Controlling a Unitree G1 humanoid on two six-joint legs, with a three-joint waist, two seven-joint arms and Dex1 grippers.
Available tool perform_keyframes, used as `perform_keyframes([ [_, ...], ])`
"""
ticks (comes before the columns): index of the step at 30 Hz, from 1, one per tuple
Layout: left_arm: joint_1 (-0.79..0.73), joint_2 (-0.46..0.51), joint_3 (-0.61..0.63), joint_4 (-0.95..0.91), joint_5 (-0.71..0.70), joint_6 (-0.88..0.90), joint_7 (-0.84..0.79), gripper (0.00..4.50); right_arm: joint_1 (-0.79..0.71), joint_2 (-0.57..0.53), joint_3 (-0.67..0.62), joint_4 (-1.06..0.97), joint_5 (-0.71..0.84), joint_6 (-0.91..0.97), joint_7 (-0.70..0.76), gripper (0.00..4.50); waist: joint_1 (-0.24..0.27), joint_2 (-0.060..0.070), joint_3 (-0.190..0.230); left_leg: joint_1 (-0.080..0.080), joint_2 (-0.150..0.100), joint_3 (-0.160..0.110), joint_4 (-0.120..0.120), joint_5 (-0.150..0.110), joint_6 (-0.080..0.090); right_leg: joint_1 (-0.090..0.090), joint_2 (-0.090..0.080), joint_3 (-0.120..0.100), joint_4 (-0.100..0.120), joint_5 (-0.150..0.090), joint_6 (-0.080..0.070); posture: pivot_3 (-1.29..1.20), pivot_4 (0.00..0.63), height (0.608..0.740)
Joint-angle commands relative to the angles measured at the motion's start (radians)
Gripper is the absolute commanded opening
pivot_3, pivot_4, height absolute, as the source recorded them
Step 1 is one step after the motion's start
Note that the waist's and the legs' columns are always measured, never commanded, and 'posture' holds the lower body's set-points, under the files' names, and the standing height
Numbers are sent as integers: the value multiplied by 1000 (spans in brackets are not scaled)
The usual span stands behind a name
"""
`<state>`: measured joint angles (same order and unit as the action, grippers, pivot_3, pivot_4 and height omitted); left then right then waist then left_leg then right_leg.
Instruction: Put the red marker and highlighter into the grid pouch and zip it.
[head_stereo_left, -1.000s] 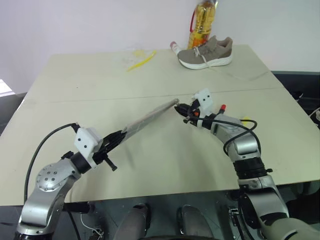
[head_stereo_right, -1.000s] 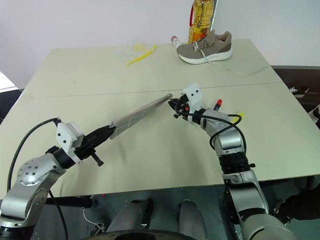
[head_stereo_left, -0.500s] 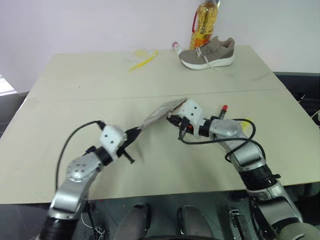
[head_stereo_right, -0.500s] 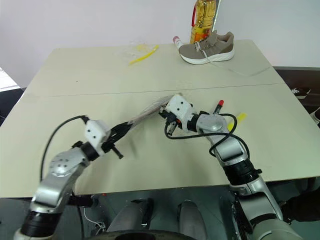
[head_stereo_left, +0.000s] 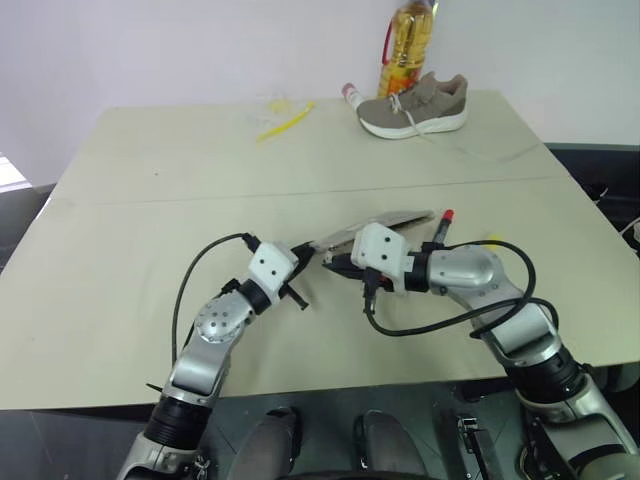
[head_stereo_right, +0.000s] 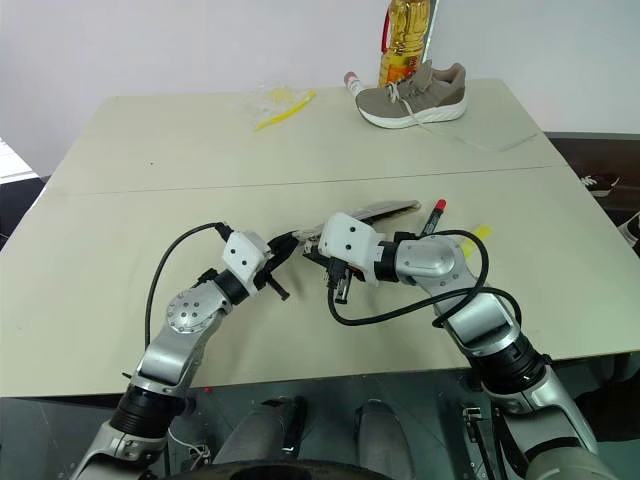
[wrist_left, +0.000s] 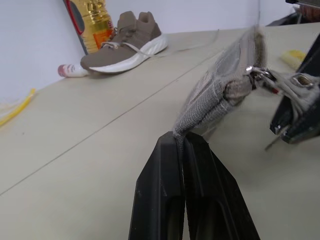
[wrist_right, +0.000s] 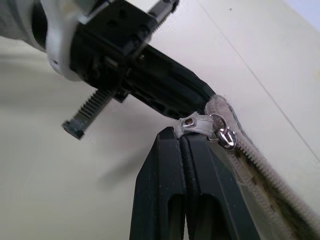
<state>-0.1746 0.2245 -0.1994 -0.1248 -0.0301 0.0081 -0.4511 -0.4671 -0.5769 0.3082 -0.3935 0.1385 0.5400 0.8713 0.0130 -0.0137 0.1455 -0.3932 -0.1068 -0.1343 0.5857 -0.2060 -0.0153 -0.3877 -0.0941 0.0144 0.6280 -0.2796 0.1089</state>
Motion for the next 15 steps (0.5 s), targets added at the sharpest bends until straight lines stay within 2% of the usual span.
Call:
perform_keyframes([
  [1,-13,-5,18,-13,16,-27,30,0,7,-24,-60,-55,48,43,10,51,0,0,0,0,0,0,0,0,0,0,0,0,0,0,0,0,150,740],
  [2,-11,-2,25,-14,19,-29,38,0,14,-37,-81,-61,64,56,18,592,1,0,0,0,0,0,0,0,0,0,0,0,0,0,0,0,150,740],
  [3,-10,0,31,-14,23,-30,47,0,23,-52,-98,-67,76,59,26,883,2,0,0,0,0,0,0,0,0,0,0,0,0,0,0,0,150,740],
  [4,-9,2,39,-14,25,-31,57,0,31,-66,-116,-69,82,60,29,1360,2,0,0,0,0,0,1,0,0,0,0,0,0,0,0,0,150,740],
  [8,2,12,90,-23,38,-38,111,0,61,-118,-249,-7,92,107,-26,3390,2,0,0,-2,0,0,3,0,0,1,0,-1,0,0,0,0,150,740],
  [13,21,25,96,-34,33,-48,107,0,-11,-58,-370,208,74,284,-226,3390,0,-1,0,-2,0,0,5,0,0,1,0,-1,0,0,0,0,150,740],
  [15,27,28,91,-37,34,-52,101,0,-40,-16,-414,297,72,334,-308,3910,0,0,0,-2,0,0,5,0,0,0,0,0,1,0,0,0,150,740],
])
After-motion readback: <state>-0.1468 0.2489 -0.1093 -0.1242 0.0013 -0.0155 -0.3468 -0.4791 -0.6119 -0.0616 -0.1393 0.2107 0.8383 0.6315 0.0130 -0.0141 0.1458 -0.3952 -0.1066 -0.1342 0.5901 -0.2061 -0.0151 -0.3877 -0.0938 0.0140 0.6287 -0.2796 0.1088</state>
